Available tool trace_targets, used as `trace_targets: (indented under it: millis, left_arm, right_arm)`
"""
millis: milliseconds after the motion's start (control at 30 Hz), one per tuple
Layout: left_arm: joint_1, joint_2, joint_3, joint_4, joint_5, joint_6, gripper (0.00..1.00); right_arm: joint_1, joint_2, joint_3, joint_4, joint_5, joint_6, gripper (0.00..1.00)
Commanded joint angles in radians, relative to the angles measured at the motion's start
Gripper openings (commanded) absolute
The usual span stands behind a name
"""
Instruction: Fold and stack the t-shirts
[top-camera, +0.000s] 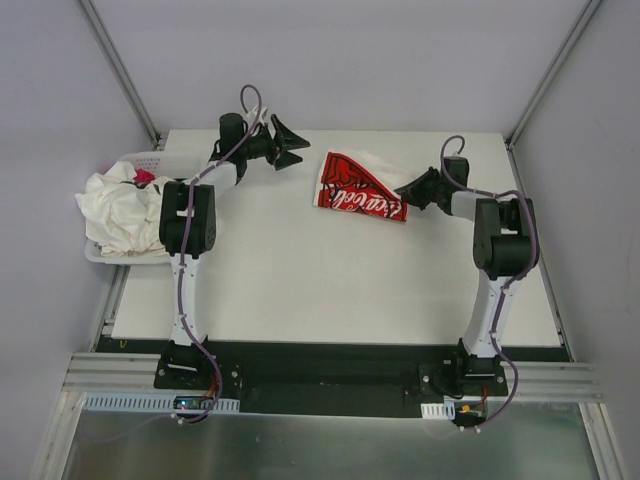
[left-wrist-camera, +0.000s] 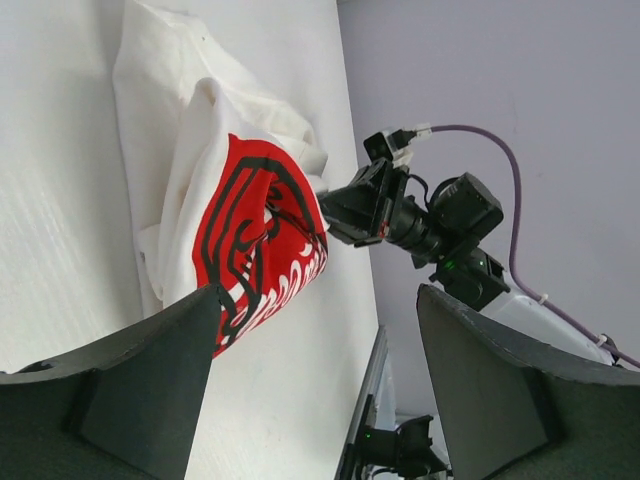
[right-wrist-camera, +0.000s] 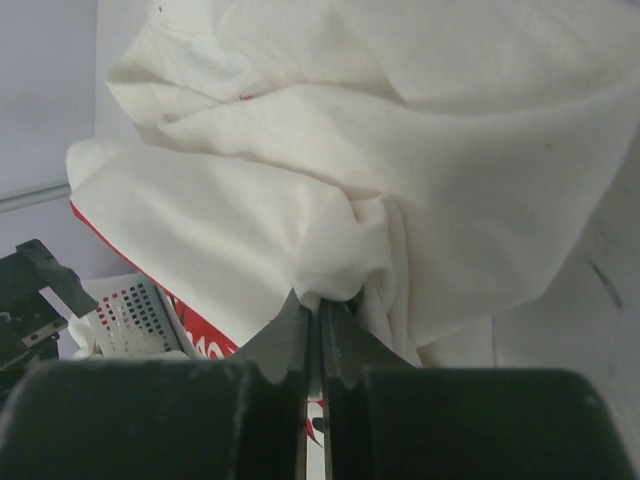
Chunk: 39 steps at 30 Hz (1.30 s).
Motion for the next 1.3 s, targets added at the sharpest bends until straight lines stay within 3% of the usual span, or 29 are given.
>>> trace_targets:
  millis: [0, 200, 767, 833, 900, 1067, 1267]
  left_arm:
    - [0.014, -0.096, -0.051, 0.067, 0.042, 0.018, 0.78]
    - [0.011, -0.121, -0.076, 0.097, 0.061, -0.004, 0.78]
    - [-0.036, -0.143, -0.082, 0.094, 0.076, 0.002, 0.79]
    - [-0.043, -0.141, -0.082, 0.084, 0.074, 0.01, 0.79]
    - [-0.046, -0.133, -0.082, 0.081, 0.074, 0.011, 0.79]
    - [-0.05, -0.116, -0.078, 0.08, 0.079, 0.011, 0.8]
    - [-0.055, -0.107, -0.07, 0.069, 0.079, 0.025, 0.8]
  right_arm:
    - [0.007, -0.188, -0.171, 0.054, 0.002, -0.026, 0.01]
    - [0.002, -0.314, -0.305, 0.054, 0.045, -0.055, 0.01]
    - [-0.139, -0.307, -0.222, 0.014, 0.119, -0.084, 0.01]
    - [-0.146, -0.299, -0.214, -0.012, 0.117, -0.09, 0.05]
    - [-0.151, -0.296, -0.201, -0.044, 0.119, -0.1, 0.19]
    - [-0.165, -0.302, -0.181, -0.096, 0.139, -0.123, 0.37]
    - [-0.186, -0.353, -0.122, -0.15, 0.177, -0.142, 0.41]
